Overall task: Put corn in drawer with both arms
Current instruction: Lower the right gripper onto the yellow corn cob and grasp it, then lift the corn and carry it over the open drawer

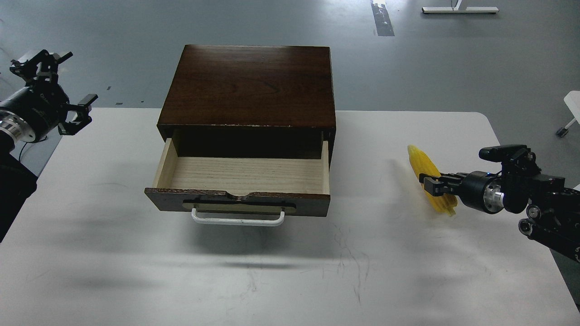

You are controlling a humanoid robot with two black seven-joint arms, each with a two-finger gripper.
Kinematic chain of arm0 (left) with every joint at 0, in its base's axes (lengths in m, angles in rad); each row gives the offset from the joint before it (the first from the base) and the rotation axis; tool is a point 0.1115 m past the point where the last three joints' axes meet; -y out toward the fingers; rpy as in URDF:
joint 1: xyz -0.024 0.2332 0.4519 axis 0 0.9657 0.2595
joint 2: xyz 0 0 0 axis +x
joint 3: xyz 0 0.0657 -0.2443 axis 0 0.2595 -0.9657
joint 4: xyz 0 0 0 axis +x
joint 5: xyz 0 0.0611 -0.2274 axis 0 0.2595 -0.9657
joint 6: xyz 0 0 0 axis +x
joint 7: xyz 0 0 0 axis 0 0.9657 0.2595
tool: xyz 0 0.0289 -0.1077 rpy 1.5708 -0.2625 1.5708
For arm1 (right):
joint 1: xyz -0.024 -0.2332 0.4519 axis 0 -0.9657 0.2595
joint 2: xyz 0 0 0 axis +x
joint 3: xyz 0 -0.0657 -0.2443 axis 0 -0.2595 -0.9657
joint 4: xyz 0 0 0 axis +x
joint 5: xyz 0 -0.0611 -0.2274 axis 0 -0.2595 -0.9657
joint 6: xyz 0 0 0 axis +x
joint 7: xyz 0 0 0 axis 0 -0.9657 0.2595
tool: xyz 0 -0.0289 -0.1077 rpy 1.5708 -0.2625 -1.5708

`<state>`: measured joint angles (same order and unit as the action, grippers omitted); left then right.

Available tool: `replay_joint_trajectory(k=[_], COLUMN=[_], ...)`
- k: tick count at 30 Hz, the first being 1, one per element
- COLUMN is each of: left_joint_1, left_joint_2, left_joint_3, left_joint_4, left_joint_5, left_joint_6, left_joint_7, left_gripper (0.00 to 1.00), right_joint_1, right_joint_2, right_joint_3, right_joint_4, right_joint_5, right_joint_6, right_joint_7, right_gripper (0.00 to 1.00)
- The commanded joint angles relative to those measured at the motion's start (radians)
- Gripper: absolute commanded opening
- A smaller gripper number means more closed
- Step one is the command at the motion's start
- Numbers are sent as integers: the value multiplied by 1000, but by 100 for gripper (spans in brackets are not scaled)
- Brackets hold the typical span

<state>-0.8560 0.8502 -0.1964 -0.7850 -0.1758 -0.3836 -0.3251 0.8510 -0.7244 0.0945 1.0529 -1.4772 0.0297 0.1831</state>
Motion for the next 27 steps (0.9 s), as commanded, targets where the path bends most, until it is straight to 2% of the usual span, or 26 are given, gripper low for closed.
replay_joint_trajectory(k=[1,5,8,12,14,16,19,27], left_joint_1=[-1,-1,-1,0,0,-1,-3,-3], left_joint_2=[-26,-36,-40,-42,-43,-42,-39,-37], left_joint_3=[0,0,0,0,0,2,2,2], left_joint_4=[52,66,66,67,67,67,67,67], left_joint_5=[-1,-1,-1,1,1,4,6,9], left_joint_6=[-18,-32,-29,-29,-29,-31,-32,-32], left_joint_7=[1,8,8,8,8,8,8,8], left_gripper=[98,98,98,98,98,98,98,98], right_joint_1=[60,138,207,312,371,439,485,502], right_joint_2=[-32,-76,-115,-130,-130,-121,-90,94], right_joint_3=[-2,-1,-1,-2,-2,-2,-2,-6], right_joint_4=[30,75,134,144,144,145,160,170], right_joint_5=[-53,-185,-233,-274,-333,-435,-521,-615], right_joint_6=[-97,-204,-263,-274,-274,-274,-272,-271], right_joint_7=[39,117,133,145,173,251,301,306], right_gripper=[0,0,0,0,0,0,0,0])
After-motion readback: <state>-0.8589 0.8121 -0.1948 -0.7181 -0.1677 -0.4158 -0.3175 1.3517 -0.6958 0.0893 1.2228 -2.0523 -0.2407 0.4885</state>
